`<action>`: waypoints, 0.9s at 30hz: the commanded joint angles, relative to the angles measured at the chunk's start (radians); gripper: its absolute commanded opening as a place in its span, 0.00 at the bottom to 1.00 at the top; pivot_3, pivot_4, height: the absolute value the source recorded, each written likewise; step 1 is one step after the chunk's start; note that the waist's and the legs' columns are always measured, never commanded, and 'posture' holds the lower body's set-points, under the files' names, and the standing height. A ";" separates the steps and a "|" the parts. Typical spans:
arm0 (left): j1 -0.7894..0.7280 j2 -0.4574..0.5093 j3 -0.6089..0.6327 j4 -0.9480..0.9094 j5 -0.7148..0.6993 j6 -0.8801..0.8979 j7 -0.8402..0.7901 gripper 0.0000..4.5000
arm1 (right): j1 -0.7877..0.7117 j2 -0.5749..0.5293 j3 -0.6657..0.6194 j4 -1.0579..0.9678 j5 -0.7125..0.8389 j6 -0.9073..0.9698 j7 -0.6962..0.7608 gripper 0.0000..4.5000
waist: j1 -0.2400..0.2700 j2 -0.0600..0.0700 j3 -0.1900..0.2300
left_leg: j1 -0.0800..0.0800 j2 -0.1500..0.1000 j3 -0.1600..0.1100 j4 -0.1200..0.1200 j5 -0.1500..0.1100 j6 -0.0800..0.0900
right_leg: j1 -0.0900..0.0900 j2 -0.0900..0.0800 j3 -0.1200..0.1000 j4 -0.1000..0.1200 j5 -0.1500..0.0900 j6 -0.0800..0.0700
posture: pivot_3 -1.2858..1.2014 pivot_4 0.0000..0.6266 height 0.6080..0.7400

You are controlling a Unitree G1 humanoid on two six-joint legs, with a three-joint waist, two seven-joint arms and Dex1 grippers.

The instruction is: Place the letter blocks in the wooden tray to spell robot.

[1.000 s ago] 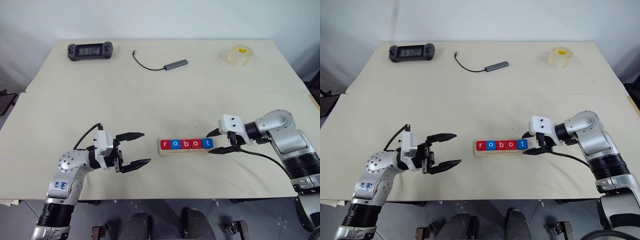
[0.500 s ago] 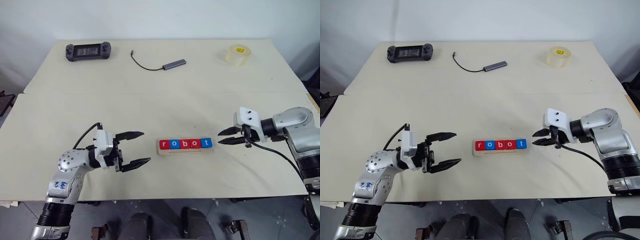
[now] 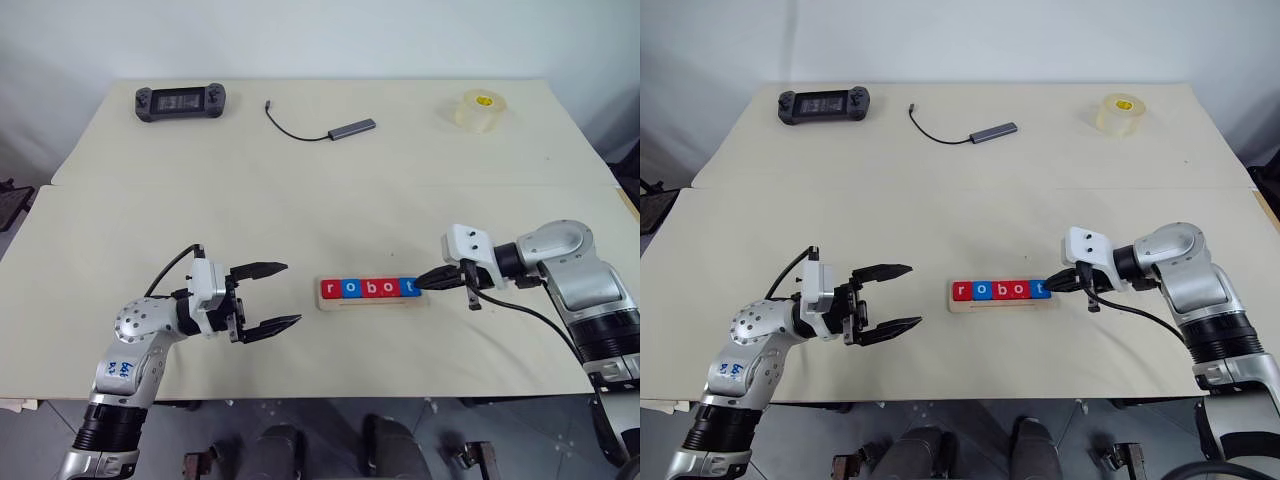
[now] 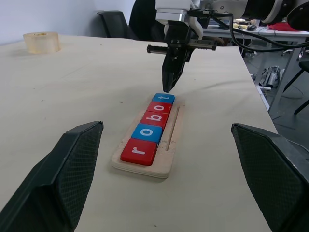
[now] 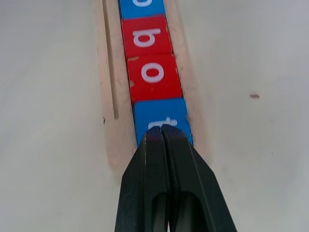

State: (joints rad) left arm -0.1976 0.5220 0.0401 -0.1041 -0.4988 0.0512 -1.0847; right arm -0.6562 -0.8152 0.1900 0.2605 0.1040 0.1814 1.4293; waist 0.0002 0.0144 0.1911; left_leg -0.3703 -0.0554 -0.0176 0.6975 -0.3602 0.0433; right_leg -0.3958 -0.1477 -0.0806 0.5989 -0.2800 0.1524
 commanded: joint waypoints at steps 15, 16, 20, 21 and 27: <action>0.095 0.100 0.134 0.022 -0.019 -0.004 -0.017 1.00 | 0.486 -0.024 -0.490 -0.239 0.358 -0.094 -0.075 0.80 | 0.020 0.000 0.000 | 0.001 0.000 0.001 0.000 0.000 0.000 | 0.001 0.000 0.000 -0.001 0.000 0.000 | 0.52 0.24 1.00; 0.093 0.105 0.142 0.033 -0.010 -0.005 -0.010 1.00 | 0.506 -0.017 -0.508 -0.226 0.364 -0.106 -0.085 0.88 | 0.021 0.000 0.000 | 0.002 0.000 0.001 0.000 0.000 0.000 | 0.002 0.000 0.001 0.000 0.000 0.000 | 0.52 0.24 1.00; 0.073 0.111 0.152 0.063 0.007 -0.010 0.009 1.00 | 0.578 -0.016 -0.531 -0.185 0.342 -0.189 -0.073 1.00 | 0.024 0.000 0.000 | 0.003 0.001 0.000 0.000 0.000 0.000 | 0.002 0.000 0.001 0.000 0.000 0.000 | 0.52 0.24 1.00; 0.063 0.108 0.151 0.072 0.011 -0.010 0.016 1.00 | 0.580 -0.010 -0.537 -0.183 0.344 -0.202 -0.084 1.00 | 0.023 0.000 0.000 | 0.002 0.000 0.001 0.000 0.000 0.000 | 0.002 0.000 0.001 0.000 0.000 0.000 | 0.52 0.24 1.00; 0.032 0.086 0.135 0.106 0.062 -0.094 0.029 1.00 | 0.570 0.006 -0.554 -0.181 0.369 -0.219 -0.135 1.00 | 0.023 0.000 0.000 | 0.003 0.000 0.001 0.000 0.000 0.000 | 0.002 0.000 0.001 0.001 0.000 0.000 | 0.52 0.24 1.00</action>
